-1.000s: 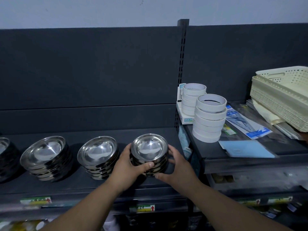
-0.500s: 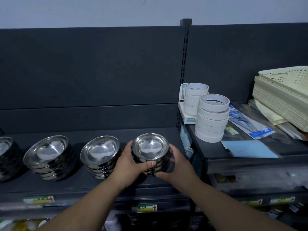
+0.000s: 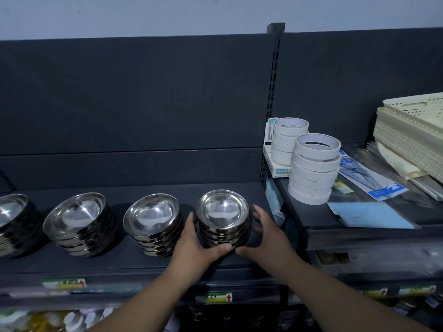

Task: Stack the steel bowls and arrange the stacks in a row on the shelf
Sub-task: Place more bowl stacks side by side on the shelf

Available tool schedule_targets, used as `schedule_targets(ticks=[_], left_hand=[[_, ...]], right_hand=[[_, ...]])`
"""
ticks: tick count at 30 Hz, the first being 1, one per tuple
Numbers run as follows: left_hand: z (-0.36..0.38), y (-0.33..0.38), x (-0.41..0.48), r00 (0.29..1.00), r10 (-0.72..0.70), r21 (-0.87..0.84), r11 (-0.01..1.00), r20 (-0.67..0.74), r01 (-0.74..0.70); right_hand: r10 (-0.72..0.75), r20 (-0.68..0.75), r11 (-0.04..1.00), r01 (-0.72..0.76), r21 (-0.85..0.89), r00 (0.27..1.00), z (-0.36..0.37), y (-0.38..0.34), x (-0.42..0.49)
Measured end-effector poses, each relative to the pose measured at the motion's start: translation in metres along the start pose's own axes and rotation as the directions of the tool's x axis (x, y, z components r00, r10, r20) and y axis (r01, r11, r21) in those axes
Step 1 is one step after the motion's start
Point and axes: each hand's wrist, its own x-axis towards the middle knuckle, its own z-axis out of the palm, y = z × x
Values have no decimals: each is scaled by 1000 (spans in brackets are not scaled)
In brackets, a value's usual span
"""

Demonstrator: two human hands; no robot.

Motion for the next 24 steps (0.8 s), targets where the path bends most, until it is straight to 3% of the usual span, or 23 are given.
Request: schedule_targets(ticks=[7, 16, 24], left_hand=[[12, -19, 1, 999, 18, -57, 998, -27, -19], [5, -24, 19, 998, 53, -46, 998, 29, -52], [8, -23, 16, 993, 110, 40, 993, -34, -109]], right_hand=[[40, 83, 998, -35, -57, 996, 10, 6, 4], [10, 16, 994, -8, -107, 1000, 20, 11, 3], [-39, 5, 987, 40, -156, 999, 19, 9, 2]])
